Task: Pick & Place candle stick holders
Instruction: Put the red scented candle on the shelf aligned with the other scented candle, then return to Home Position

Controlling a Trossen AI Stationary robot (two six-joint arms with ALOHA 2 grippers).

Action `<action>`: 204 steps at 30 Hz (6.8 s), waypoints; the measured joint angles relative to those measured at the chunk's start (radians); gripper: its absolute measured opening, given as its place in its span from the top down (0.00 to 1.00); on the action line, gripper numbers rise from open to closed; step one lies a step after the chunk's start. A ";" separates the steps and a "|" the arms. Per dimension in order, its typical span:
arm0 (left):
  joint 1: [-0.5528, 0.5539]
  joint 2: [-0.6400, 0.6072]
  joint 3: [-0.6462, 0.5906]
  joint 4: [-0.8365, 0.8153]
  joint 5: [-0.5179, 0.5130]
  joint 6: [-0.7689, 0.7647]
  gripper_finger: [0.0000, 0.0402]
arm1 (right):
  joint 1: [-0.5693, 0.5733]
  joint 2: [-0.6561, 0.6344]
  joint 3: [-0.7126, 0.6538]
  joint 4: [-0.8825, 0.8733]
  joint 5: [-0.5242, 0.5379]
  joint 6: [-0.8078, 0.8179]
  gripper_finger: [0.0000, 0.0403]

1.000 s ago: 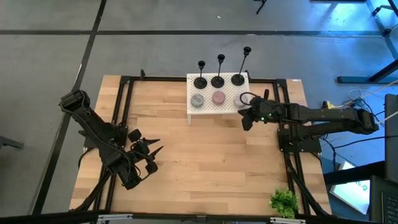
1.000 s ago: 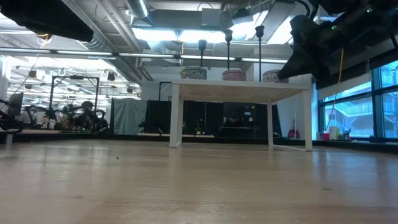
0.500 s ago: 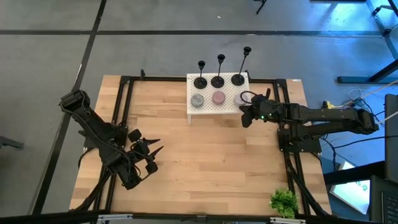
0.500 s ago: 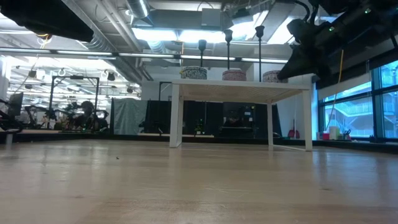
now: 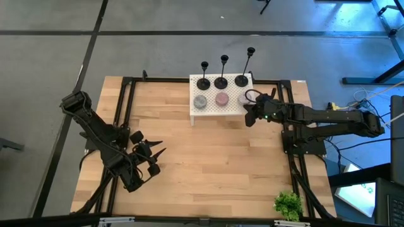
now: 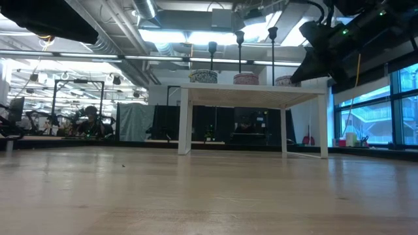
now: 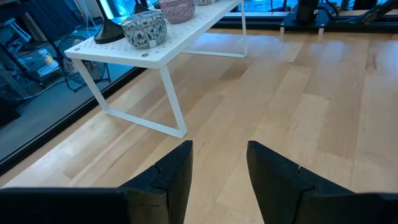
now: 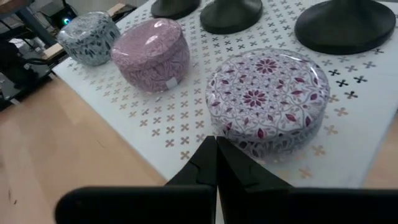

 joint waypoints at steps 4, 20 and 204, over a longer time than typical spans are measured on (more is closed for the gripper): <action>0.000 0.000 0.000 0.000 0.000 0.000 0.63 | 0.010 0.000 0.000 0.042 -0.047 -0.001 1.00; 0.000 0.000 0.000 0.076 -0.019 0.023 0.63 | 0.335 0.000 0.001 0.579 -0.295 -0.316 1.00; 0.951 -1.186 -0.808 0.920 1.244 1.139 1.00 | 0.322 -0.709 -0.401 0.204 -0.386 -0.385 1.00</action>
